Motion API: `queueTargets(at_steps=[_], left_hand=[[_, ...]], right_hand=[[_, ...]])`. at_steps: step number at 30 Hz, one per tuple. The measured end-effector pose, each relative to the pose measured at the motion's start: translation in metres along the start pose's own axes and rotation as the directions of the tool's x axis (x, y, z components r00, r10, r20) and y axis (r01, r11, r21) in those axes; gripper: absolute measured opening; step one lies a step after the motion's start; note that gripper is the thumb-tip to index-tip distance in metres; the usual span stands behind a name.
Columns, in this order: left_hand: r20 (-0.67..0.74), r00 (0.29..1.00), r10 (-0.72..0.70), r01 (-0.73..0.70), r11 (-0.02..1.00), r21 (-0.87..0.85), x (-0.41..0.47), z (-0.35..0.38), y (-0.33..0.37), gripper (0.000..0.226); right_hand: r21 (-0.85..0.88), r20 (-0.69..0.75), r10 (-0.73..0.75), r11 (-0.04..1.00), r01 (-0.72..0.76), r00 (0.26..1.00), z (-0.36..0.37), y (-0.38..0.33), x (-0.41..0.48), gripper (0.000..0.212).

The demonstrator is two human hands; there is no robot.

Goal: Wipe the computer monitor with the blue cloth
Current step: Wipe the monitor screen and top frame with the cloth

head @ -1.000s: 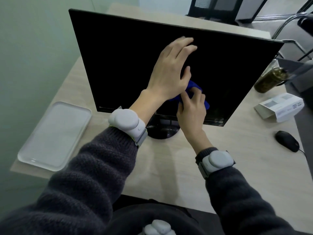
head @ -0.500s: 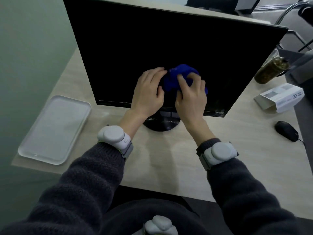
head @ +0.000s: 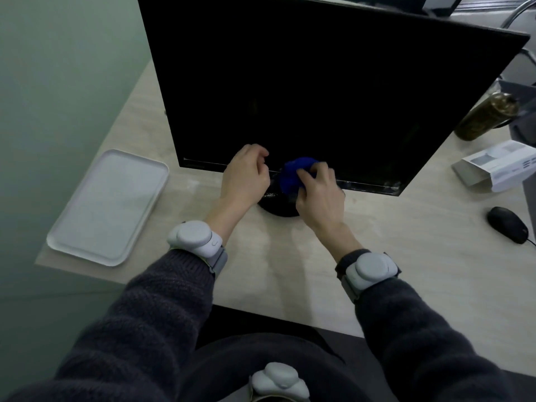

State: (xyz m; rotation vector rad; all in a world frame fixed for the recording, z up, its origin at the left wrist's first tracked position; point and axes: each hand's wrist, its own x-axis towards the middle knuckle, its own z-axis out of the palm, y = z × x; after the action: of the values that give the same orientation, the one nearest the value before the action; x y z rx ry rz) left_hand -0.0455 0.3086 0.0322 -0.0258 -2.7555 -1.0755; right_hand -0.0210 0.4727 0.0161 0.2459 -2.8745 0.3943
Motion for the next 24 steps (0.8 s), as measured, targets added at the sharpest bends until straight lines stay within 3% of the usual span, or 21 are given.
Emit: queueTargets(at_steps=[3, 5, 10, 13, 15, 19, 22, 24], left_hand=[[0.058, 0.966, -0.250, 0.253, 0.967, -0.035, 0.000, 0.007, -0.008, 0.021], [0.090, 0.936, -0.340, 0.344, 0.939, -0.026, -0.001, 0.011, -0.013, 0.020], [0.130, 0.900, -0.416, 0.427, 0.902, -0.064, -0.006, 0.015, -0.025, 0.020], [0.125, 0.901, -0.416, 0.427, 0.901, -0.079, -0.008, 0.013, -0.033, 0.020], [0.119, 0.899, -0.422, 0.432, 0.899, -0.078, -0.008, 0.011, -0.036, 0.020], [0.119, 0.880, -0.459, 0.465, 0.885, -0.027, 0.000, 0.008, -0.037, 0.013], [0.144, 0.889, -0.434, 0.437, 0.900, 0.012, 0.005, 0.007, -0.041, 0.011], [0.144, 0.884, -0.444, 0.452, 0.892, -0.026, 0.005, 0.004, -0.046, 0.014]], right_hand=[[-0.008, -0.199, -0.059, 0.998, 0.059, 0.978, -0.010, -0.007, 0.018, 0.036], [-0.061, -0.228, -0.075, 0.996, 0.063, 0.971, -0.010, -0.015, 0.029, 0.037], [-0.154, -0.024, -0.105, 0.983, 0.100, 0.994, 0.014, -0.020, 0.015, 0.037], [-0.111, 0.179, -0.049, 0.991, 0.069, 0.983, 0.023, -0.021, -0.004, 0.038], [-0.082, 0.197, -0.016, 0.996, 0.033, 0.980, 0.018, -0.027, 0.002, 0.035], [0.013, -0.045, -0.113, 0.993, 0.114, 0.993, -0.017, -0.052, 0.031, 0.033], [0.005, -0.307, -0.209, 0.975, 0.221, 0.929, -0.043, -0.076, 0.062, 0.033], [-0.046, -0.406, -0.264, 0.962, 0.269, 0.875, -0.052, -0.092, 0.085, 0.032]])
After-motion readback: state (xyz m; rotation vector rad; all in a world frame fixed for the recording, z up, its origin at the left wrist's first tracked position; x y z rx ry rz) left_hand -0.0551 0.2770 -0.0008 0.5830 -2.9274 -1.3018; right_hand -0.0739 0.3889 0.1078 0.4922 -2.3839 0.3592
